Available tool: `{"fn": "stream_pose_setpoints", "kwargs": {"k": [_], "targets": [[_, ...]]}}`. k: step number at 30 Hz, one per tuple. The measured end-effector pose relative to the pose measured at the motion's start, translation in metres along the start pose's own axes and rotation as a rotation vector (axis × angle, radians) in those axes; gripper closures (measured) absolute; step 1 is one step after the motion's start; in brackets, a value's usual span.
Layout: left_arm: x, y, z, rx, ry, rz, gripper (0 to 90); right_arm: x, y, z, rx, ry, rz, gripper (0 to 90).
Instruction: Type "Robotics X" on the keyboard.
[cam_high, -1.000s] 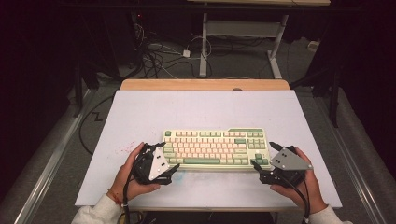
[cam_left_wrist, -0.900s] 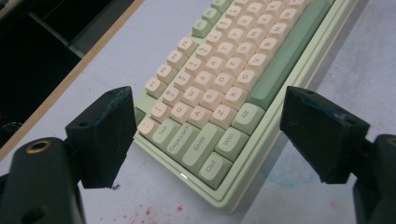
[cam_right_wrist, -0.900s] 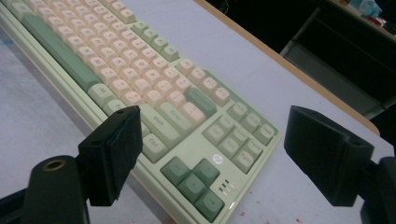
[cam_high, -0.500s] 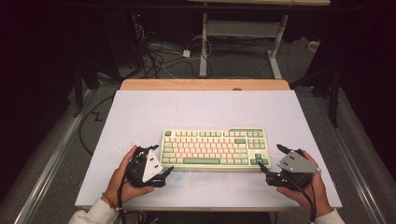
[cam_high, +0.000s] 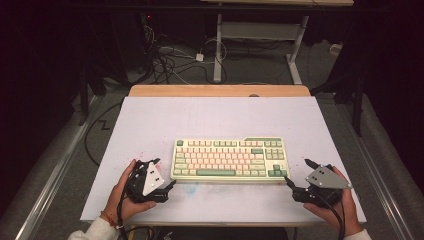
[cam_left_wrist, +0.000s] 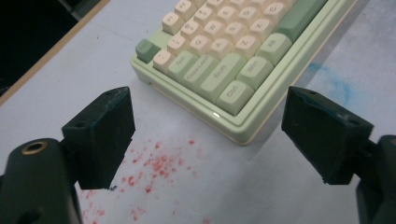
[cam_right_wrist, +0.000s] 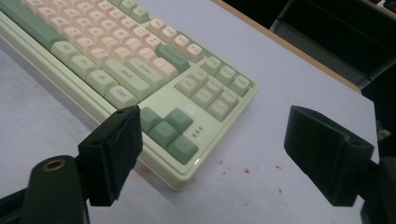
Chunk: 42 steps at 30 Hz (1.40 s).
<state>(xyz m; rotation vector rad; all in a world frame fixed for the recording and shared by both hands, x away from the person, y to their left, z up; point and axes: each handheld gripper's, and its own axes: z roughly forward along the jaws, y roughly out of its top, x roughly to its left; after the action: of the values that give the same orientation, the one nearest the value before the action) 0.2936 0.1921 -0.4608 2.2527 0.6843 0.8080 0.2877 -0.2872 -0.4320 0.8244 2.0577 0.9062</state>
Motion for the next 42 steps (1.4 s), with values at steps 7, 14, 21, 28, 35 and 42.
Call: {"fn": "stream_pose_setpoints", "kwargs": {"k": [7,14,21,28,35,42], "targets": [[0.003,-0.017,0.0,0.04,0.0,-0.028,16.0,-0.009,-0.021,0.001,0.028,-0.018,0.049,18.8],[0.003,-0.024,0.0,0.06,-0.005,-0.049,16.0,-0.015,-0.039,0.001,0.063,-0.018,0.108,17.6],[0.0,-0.025,0.0,0.053,-0.019,-0.039,16.0,-0.012,-0.033,-0.001,0.048,-0.017,0.079,17.5],[0.002,-0.024,-0.002,0.035,-0.021,-0.05,16.0,-0.008,-0.029,-0.002,0.04,-0.02,0.063,16.8],[0.002,-0.023,-0.002,0.029,-0.02,-0.057,16.0,-0.007,-0.028,-0.005,0.029,-0.027,0.055,16.7],[0.003,-0.024,-0.002,0.036,-0.017,-0.054,16.0,-0.008,-0.027,-0.006,0.023,-0.035,0.057,16.7]]}}
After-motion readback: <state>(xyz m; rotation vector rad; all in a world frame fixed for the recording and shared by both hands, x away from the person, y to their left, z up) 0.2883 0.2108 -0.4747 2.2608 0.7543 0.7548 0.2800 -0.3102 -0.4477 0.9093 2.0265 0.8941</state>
